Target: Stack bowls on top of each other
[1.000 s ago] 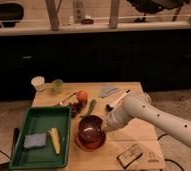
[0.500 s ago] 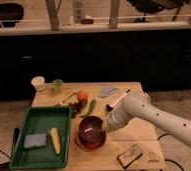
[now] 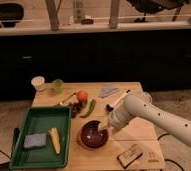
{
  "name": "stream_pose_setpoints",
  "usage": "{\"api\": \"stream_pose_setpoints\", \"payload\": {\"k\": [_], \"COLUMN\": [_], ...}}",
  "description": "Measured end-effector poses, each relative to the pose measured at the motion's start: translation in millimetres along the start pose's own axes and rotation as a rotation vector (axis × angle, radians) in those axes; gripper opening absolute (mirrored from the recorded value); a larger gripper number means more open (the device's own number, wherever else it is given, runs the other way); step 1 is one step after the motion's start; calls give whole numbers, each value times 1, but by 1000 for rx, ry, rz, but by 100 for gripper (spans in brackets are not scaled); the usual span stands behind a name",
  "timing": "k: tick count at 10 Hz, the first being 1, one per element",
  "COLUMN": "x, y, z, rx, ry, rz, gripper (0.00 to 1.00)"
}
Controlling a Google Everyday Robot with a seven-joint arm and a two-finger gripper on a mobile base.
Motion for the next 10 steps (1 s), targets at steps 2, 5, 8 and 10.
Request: {"api": "stream_pose_setpoints", "payload": {"k": [2,5,8,10], "x": [1,4,6,8], "y": [2,5,8,10], "z": [-1,-5,-7,-9], "rx": [5,15,25,30], "ry": [0,7,14,16], "rz": [1,18,37,48], "gripper": [80,80,80,80]}}
